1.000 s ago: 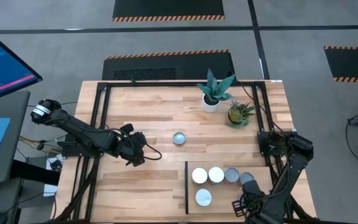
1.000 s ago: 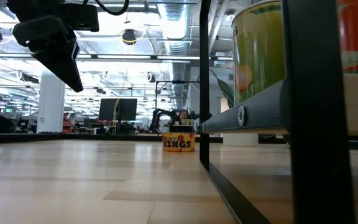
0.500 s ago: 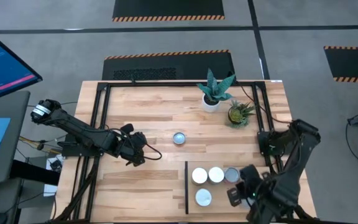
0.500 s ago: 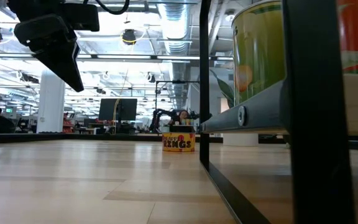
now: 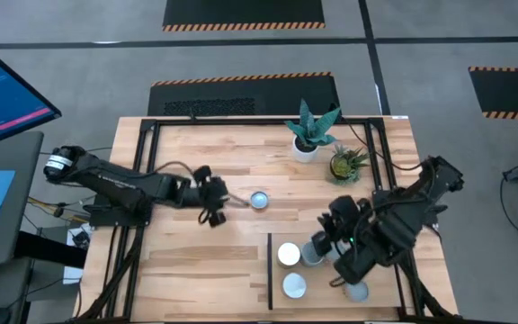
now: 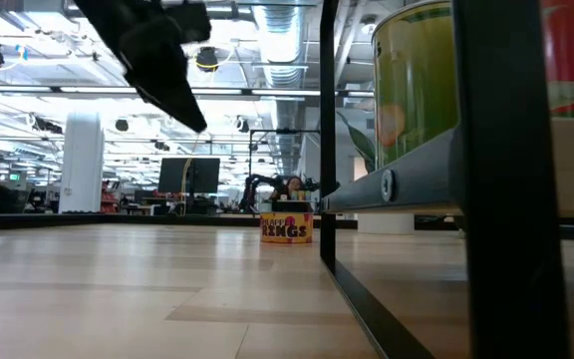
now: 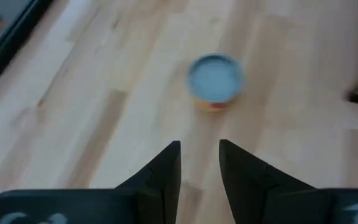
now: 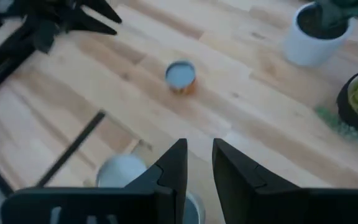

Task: Pick and place cans onto a shelf
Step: Put the canned pineapple rings on the shelf

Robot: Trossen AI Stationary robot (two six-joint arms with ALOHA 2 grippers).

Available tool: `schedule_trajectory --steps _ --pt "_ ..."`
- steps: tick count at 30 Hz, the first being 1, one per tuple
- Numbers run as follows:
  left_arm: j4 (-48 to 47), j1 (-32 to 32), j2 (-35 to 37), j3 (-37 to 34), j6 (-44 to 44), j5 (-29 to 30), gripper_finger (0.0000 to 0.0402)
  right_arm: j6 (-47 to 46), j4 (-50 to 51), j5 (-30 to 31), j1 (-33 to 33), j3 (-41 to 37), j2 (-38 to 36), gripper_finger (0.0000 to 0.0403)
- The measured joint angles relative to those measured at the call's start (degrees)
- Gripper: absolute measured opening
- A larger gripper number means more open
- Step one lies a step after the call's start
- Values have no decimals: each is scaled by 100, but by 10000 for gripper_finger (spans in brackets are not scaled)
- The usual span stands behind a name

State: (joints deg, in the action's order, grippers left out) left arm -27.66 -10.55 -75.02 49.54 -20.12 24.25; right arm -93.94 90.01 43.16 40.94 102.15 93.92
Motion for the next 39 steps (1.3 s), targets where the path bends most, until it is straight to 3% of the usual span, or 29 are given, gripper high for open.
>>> schedule_trajectory --steps 6,12,19,29,35,39 --pt "221 900 -195 4 682 -987 81 383 -1 752 -439 0 -4 100" --pt "553 1324 -1070 4 1206 -1899 65 447 1 956 -755 0 -4 100" --pt "740 1453 -2185 283 1437 -2113 61 444 -6 946 -677 0 -96 100" --pt "1416 1408 -3238 1701 1736 -2478 61 440 4 942 -646 2 -141 100" --pt "454 1272 -3287 2502 1830 -2700 61 746 1 919 -648 0 -139 100" --pt "-1171 1200 -3285 3070 1783 -2686 61 1200 -1 927 -696 0 -141 100"
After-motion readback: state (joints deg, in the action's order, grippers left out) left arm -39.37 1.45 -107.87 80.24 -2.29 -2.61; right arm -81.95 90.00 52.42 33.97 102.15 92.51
